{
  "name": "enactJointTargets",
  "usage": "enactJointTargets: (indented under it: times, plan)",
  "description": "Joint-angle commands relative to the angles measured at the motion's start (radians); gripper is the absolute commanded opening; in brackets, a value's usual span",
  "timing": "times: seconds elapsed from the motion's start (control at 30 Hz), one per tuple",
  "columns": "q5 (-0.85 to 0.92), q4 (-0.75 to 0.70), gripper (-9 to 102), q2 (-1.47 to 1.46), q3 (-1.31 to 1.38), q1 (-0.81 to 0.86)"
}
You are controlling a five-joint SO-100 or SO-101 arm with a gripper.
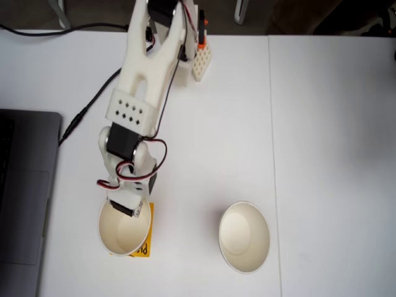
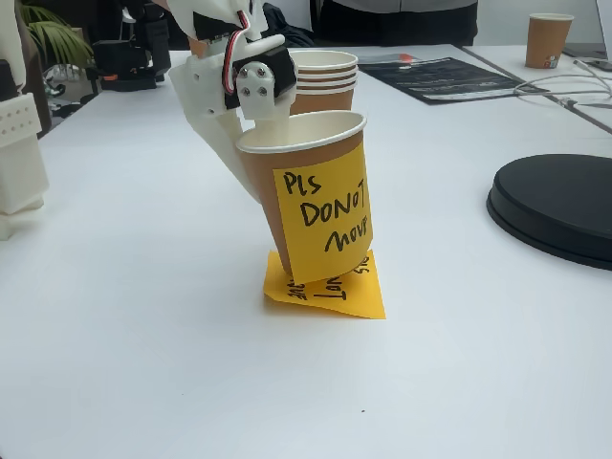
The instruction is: Pickup cup and make a pile of cup.
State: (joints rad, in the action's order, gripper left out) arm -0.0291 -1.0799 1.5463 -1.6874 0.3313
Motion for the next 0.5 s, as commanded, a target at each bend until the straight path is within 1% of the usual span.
enactJointTargets:
  times: [0.0,0.3,0.47]
  plan:
    - [0.006,0.021,-7,0.156,0.074,-0.002]
    - [0.008,0.008,-7,0.287,0.074,-0.006]
    - [0.008,0.008,-7,0.370,0.074,-0.058]
